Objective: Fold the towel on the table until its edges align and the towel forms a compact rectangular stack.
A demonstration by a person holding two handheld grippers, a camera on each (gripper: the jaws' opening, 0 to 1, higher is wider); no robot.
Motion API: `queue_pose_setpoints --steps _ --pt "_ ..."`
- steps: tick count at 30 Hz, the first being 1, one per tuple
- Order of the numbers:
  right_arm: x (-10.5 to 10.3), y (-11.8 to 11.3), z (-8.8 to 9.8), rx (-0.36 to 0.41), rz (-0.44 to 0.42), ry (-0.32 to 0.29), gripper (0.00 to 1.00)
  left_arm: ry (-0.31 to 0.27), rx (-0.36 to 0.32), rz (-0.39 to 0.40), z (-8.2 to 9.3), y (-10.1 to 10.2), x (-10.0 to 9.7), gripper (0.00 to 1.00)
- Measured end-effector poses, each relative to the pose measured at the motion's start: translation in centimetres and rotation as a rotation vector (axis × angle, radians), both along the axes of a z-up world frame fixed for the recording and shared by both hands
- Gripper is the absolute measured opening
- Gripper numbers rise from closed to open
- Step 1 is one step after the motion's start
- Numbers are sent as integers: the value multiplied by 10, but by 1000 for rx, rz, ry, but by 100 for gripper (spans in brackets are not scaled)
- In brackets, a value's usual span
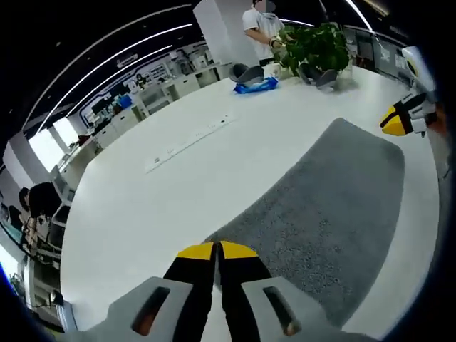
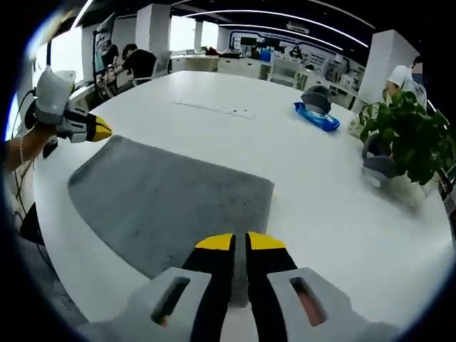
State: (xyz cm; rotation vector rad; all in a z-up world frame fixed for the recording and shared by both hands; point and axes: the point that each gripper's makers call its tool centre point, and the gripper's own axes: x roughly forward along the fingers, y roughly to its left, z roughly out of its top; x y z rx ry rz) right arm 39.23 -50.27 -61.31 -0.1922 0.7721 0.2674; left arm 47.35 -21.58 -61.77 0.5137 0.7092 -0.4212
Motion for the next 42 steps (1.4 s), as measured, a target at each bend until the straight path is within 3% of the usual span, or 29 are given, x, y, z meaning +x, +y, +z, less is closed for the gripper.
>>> queue_pose_setpoints --steps 5,12,14,15,18,21,27,30,35,42 --pt "-16 3 -14 -11 -16 56 0 136 -19 4 -24 -6 -13 1" --pt "-26 -3 -39 -36 -6 171 0 111 16 -35 -33 -8 -14 1" --pt "-31 -2 -50 -33 11 243 0 97 21 -51 -33 -8 -14 1" --pt "-26 -2 -45 -34 6 217 0 97 21 -50 -32 -8 -13 1" --pt "-27 -1 -47 -52 23 250 0 111 19 -58 -33 -8 -13 1" --pt "-27 0 -48 -107 99 291 0 138 26 -83 -33 -9 -11 1" --pt "-20 -1 -48 -97 112 298 0 200 41 -95 -34 -10 -11 1" --pt "-13 -1 -48 -112 125 285 0 201 48 -96 -34 -10 -12 1" --pt "-7 -3 -49 -130 134 329 0 188 37 -104 -34 -9 -13 1" --pt "2 -6 -49 -123 149 341 0 220 73 -111 -36 -9 -13 1"
